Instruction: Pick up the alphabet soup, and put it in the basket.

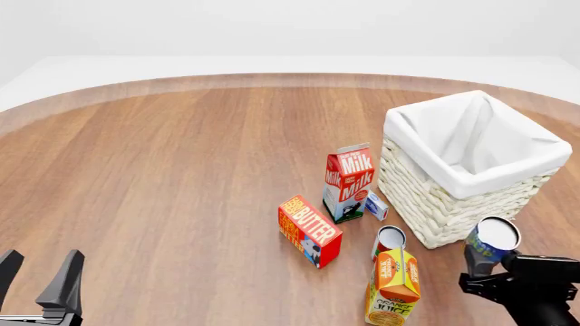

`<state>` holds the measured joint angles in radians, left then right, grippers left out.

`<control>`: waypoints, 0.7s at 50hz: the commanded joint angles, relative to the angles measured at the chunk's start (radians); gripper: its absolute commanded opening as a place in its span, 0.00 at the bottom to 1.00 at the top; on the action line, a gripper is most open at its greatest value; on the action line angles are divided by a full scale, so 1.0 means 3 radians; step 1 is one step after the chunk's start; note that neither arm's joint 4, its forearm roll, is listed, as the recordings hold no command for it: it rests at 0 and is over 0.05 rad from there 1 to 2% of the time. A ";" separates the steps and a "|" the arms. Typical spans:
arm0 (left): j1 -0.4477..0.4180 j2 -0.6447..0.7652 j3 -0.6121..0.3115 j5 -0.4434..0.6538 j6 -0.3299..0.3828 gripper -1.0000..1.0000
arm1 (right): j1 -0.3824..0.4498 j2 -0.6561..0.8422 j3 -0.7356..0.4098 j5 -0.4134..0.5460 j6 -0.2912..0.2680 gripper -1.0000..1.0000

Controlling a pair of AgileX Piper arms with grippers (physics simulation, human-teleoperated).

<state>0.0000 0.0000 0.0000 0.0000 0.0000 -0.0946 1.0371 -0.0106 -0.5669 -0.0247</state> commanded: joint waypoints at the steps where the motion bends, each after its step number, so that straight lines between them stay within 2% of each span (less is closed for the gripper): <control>1: 0.0000 0.0000 0.0000 0.0000 0.0000 1.00 | 0.0034 -0.0252 -0.0142 0.0291 -0.0005 0.00; 11: 0.0000 0.0000 0.0000 0.0000 0.0000 1.00 | 0.0063 -0.0354 -0.0232 0.0439 -0.0048 0.00; 19: 0.0000 0.0000 0.0000 0.0000 0.0000 1.00 | 0.0078 -0.0573 -0.0347 0.0716 -0.0085 0.00; 35: 0.0000 0.0000 0.0000 0.0000 0.0000 1.00 | 0.0099 -0.0862 -0.0538 0.1076 -0.0145 0.00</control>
<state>0.0000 0.0000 0.0000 0.0000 0.0000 -0.0677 0.8347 -0.1297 -0.3074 -0.0755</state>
